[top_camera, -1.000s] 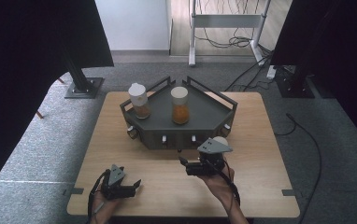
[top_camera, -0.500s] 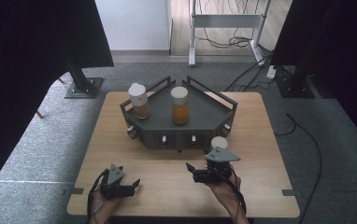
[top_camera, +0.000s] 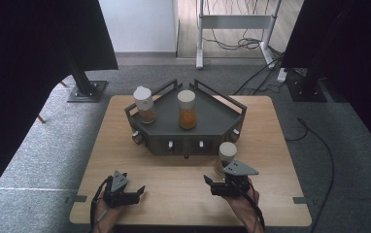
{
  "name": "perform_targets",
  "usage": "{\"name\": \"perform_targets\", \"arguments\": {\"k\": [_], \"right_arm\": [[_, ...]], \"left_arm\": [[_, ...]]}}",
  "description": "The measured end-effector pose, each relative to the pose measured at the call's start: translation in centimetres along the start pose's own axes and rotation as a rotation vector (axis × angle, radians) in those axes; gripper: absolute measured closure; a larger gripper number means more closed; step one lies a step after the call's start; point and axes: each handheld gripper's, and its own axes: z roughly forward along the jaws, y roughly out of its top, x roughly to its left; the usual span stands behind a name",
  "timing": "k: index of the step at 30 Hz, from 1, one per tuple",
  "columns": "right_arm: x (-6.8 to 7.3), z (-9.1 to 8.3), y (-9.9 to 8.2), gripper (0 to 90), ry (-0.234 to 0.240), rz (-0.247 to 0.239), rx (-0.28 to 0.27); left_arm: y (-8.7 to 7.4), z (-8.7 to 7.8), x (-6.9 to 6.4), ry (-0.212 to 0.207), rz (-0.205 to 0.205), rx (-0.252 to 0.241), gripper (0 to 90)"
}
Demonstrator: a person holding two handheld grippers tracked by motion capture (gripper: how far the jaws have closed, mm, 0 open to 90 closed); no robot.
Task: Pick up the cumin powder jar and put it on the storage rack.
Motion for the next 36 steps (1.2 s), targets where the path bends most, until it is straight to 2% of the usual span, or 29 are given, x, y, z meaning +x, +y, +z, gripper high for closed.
{"name": "perform_targets", "arguments": {"k": [16,36], "right_arm": [[-1.1,-1.0,-2.6,15.4,-0.093,0.014,0.055],[-2.5,-1.4,-4.9,15.3,-0.194,0.073,0.095]], "left_arm": [[0.1,0.0,-0.1,0.007,0.000,0.006,10.9],[0.1,0.0,-0.1,0.011,-0.001,0.010,10.9]]}}
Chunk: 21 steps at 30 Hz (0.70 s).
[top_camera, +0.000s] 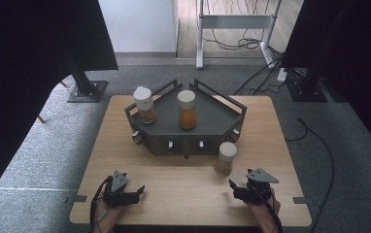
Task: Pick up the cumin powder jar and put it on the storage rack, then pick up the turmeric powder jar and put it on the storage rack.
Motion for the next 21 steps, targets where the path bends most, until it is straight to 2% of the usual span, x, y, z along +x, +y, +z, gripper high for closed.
{"name": "perform_targets", "arguments": {"k": [8,21], "right_arm": [[-0.38,-0.01,-0.77,15.3,-0.018,0.031,0.000],[-0.12,-0.07,-0.87,15.2,-0.022,0.027,-0.011]], "left_arm": [[0.01,0.00,-0.02,0.000,0.002,-0.001,10.9],[-0.01,-0.02,-0.01,0.002,0.002,-0.001,10.9]]}}
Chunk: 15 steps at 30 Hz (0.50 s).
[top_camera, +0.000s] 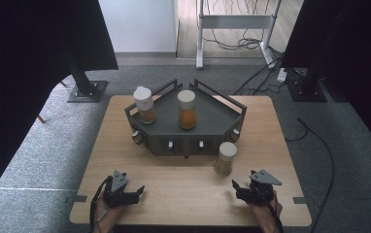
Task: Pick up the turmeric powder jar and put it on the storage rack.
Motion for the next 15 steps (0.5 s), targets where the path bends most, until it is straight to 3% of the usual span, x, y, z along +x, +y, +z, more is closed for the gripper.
{"name": "perform_targets", "arguments": {"k": [15], "right_arm": [[0.85,-0.25,0.75,15.1,-0.008,-0.031,-0.042]], "left_arm": [[-0.04,0.05,0.00,0.000,-0.001,-0.004,10.9]]}}
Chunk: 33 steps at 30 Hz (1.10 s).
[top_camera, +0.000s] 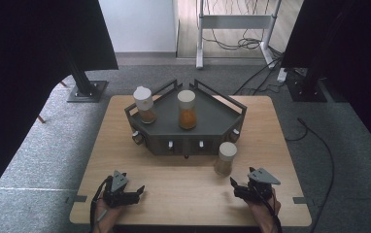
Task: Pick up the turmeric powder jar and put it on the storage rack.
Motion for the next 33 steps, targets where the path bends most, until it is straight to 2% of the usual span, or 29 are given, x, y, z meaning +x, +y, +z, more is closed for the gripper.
{"name": "perform_targets", "arguments": {"k": [28,33], "right_arm": [[0.8,2.7,4.1,14.2,-0.017,0.003,-0.044],[0.7,3.3,4.6,14.2,-0.002,0.015,-0.057]], "left_arm": [[0.0,0.0,0.1,-0.005,-0.005,0.002,10.9],[0.0,0.0,0.1,-0.004,-0.003,0.003,10.9]]}}
